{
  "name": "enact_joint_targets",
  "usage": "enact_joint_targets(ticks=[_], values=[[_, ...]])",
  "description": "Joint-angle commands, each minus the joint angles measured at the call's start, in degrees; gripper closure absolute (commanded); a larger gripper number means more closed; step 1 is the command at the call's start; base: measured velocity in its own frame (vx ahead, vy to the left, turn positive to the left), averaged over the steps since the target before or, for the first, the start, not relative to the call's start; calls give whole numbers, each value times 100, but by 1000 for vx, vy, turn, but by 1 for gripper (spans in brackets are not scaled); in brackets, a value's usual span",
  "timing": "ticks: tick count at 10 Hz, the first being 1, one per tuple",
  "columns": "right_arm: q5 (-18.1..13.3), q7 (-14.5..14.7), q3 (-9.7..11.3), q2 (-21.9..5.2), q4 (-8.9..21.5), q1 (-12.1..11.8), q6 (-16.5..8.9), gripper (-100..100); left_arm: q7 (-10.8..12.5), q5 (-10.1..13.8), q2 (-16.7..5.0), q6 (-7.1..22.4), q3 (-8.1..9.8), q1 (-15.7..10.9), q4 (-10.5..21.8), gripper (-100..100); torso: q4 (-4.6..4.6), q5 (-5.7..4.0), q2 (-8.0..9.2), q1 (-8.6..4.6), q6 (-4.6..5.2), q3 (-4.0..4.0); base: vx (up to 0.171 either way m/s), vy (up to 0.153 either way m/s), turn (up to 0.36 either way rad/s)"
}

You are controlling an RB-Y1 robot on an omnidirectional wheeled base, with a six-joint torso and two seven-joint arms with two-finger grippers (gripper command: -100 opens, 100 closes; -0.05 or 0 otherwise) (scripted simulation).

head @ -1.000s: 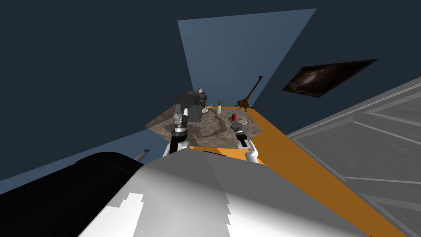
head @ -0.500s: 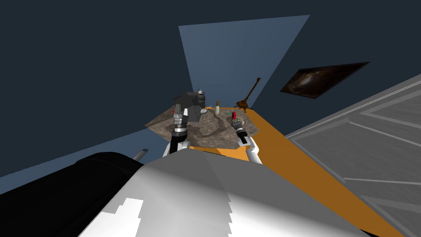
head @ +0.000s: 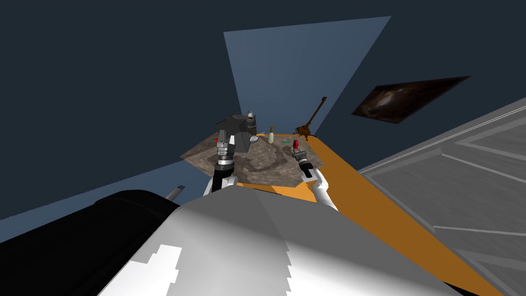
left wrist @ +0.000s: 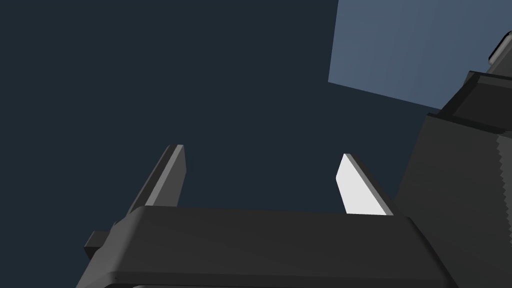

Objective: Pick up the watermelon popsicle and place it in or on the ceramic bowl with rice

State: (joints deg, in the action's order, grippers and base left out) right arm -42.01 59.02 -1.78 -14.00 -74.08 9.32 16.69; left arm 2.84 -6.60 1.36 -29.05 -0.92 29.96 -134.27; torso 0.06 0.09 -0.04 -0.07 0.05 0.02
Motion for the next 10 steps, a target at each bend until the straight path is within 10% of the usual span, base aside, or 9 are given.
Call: enact_joint_targets(ticks=[1, 8, 9, 10], values=[[-97, -214, -34, -112, 75, 75, -139, 100, 0, 0, 0, 0, 0, 0, 0, 0, 0, 0, 0, 0, 0, 0, 17, -29, 17], [-370, -836, -143, -508, 217, 210, -490, 100, 0, 0, 0, 0, 0, 0, 0, 0, -9, -7, -3, -6, 12, -6, 15, -21, 16], [-377, -859, -147, -515, 212, 207, -511, -100, 0, 0, 0, 0, 0, 0, 0, 0, -11, -8, -5, -6, 9, -8, 0, 0, 0], [-376, -856, -147, -515, 212, 207, -510, -100, 0, 0, 0, 0, 0, 0, 0, 0, -11, -8, -4, -3, 9, -8, 0, 0, 0]])
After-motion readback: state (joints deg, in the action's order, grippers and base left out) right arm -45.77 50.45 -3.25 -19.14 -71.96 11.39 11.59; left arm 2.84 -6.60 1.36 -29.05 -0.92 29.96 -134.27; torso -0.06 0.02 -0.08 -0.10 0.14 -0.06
